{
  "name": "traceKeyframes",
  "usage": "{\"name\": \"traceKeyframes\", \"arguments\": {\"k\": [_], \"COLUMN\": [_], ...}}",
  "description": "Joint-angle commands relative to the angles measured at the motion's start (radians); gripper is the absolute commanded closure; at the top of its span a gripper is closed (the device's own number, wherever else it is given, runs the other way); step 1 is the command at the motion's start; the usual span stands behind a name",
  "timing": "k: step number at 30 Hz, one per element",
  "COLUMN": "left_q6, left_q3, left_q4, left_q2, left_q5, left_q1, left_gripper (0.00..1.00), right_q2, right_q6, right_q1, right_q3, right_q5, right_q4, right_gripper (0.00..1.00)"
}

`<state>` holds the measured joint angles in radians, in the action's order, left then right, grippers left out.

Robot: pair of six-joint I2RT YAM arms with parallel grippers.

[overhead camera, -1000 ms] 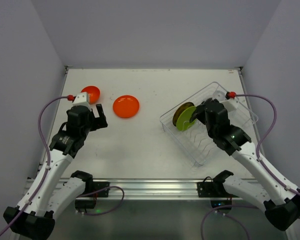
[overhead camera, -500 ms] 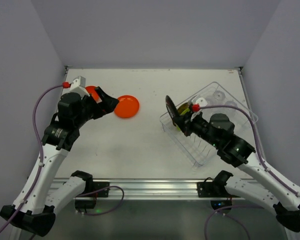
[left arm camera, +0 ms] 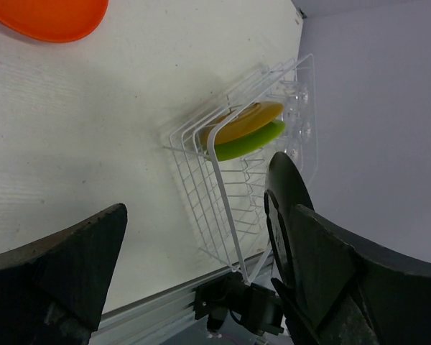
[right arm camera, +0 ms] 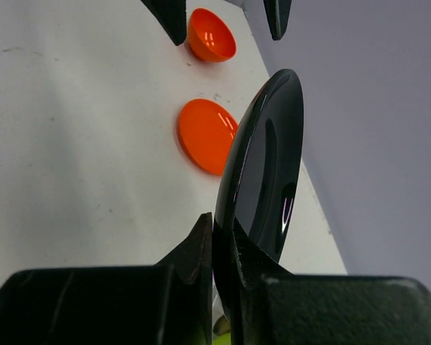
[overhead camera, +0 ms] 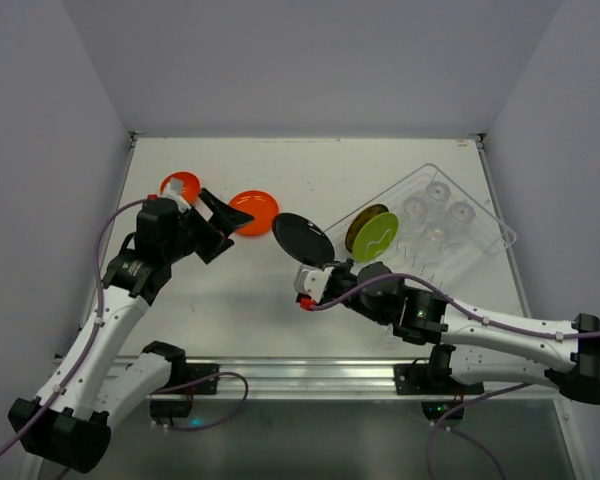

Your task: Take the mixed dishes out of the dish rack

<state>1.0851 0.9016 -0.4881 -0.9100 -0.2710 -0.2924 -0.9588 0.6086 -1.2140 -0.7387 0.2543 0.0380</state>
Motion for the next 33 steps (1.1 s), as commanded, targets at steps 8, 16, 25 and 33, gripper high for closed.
{"name": "traceKeyframes", "arguments": {"k": [8, 16, 25, 33], "left_q6": [0.182, 0.147, 0.099, 0.053], "left_q3": [-0.099, -0.122, -0.124, -0.132], "left_q4": [0.005, -0.023, -0.018, -0.010], "left_q2": [0.184, 0.175, 0.135, 0.128], "left_q5": [0.092, 0.104, 0.139, 0.168], "left_q1": [-0.005, -0.005, -0.005, -0.005], "left_gripper": [0.07, 0.05, 0.18, 0.77], "right_q2": [-0.208, -0.330, -0.425, -0.497], "right_q6": [0.272, 0.453, 0.626, 0.637], "right_q1": [-0.070, -0.116, -0.119, -0.119], "right_q3": [-0.077, -0.096, -0.125, -0.136], "right_q5": [0.163, 0.254, 0.240, 0.227], "right_q4": [0.255, 0.411, 0.448, 0.476], "right_gripper": [1.00, 1.00, 1.00, 1.00]}}
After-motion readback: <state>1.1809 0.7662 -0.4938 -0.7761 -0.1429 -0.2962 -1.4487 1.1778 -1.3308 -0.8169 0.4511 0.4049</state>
